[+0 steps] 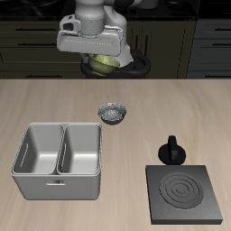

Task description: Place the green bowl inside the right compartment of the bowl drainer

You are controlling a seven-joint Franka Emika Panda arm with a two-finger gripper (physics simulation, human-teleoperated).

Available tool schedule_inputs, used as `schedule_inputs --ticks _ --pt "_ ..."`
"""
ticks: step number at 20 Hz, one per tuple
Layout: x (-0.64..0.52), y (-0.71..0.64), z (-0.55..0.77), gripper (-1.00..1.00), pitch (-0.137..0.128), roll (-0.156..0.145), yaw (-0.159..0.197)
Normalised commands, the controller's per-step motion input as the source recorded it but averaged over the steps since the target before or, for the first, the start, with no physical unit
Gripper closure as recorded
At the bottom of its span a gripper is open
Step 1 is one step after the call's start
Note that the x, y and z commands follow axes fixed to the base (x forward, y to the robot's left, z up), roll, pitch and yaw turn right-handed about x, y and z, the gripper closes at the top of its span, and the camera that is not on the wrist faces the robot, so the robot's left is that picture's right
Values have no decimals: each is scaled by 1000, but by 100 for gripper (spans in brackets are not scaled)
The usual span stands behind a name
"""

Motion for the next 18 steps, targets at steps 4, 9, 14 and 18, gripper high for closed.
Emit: schedule_inputs --ticks 4,9,14,18 --pt "178 -251 71 100 5 23 55" --pt "155 -361 128 100 -25 25 30" --pt "104 -514 130 100 -14 -59 3" --pt "73 -450 47 100 -3 -50 11"
